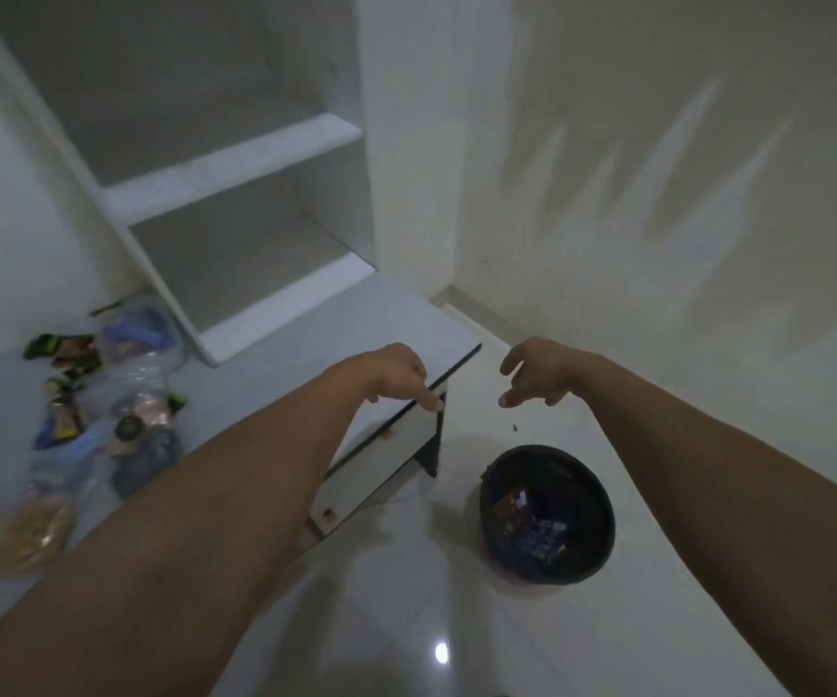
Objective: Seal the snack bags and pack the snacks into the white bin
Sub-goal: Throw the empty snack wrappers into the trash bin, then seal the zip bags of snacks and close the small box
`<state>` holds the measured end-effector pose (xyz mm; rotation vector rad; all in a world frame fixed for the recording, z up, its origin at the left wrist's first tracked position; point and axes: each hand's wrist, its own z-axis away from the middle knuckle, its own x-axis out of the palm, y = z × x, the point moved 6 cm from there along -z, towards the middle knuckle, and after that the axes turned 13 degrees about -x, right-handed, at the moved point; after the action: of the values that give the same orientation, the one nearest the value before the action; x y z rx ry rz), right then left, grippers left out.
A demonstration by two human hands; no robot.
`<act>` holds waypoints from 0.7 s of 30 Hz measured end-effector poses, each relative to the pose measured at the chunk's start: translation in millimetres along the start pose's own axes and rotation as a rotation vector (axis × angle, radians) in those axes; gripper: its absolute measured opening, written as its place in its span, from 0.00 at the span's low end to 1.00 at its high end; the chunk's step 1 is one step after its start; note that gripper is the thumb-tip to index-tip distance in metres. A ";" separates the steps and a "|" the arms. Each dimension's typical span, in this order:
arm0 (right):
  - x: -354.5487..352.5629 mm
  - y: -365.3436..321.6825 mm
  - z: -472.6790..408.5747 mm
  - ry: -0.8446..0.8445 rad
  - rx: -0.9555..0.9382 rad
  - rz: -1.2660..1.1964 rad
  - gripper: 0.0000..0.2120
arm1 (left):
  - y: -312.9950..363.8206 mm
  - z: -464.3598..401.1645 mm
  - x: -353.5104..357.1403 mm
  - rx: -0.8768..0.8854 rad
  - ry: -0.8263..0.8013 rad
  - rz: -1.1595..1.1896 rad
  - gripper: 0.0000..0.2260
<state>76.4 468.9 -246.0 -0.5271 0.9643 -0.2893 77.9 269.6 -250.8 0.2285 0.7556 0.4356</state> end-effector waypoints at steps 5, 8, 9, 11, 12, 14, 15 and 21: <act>49.9 -114.7 -25.5 -0.076 -0.118 0.115 0.32 | -127.4 44.2 -45.6 -0.077 0.073 0.054 0.33; 90.8 -185.4 -43.7 -0.118 -0.179 0.135 0.31 | -207.0 72.0 -67.9 -0.124 0.129 0.063 0.31; 105.3 -208.1 -49.2 -0.135 -0.201 0.140 0.31 | -231.7 80.8 -75.3 -0.142 0.155 0.058 0.30; 132.9 -251.3 -59.0 -0.165 -0.247 0.156 0.31 | -278.5 94.9 -90.7 -0.169 0.206 0.048 0.27; 145.6 -271.1 -63.1 -0.180 -0.269 0.163 0.31 | -299.7 100.6 -97.0 -0.180 0.219 0.055 0.26; 169.5 -305.7 -71.3 -0.207 -0.303 0.178 0.31 | -338.0 111.8 -108.1 -0.210 0.238 0.086 0.24; 180.4 -319.9 -75.7 -0.216 -0.315 0.184 0.32 | -354.4 117.0 -112.0 -0.227 0.245 0.092 0.25; 235.4 -388.6 -98.3 -0.252 -0.389 0.217 0.30 | -442.5 135.4 -124.9 -0.330 0.278 0.231 0.26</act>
<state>121.3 6.2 -243.9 -0.7861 0.8247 0.1620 224.6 -186.5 -234.5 -0.0577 0.9187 0.8148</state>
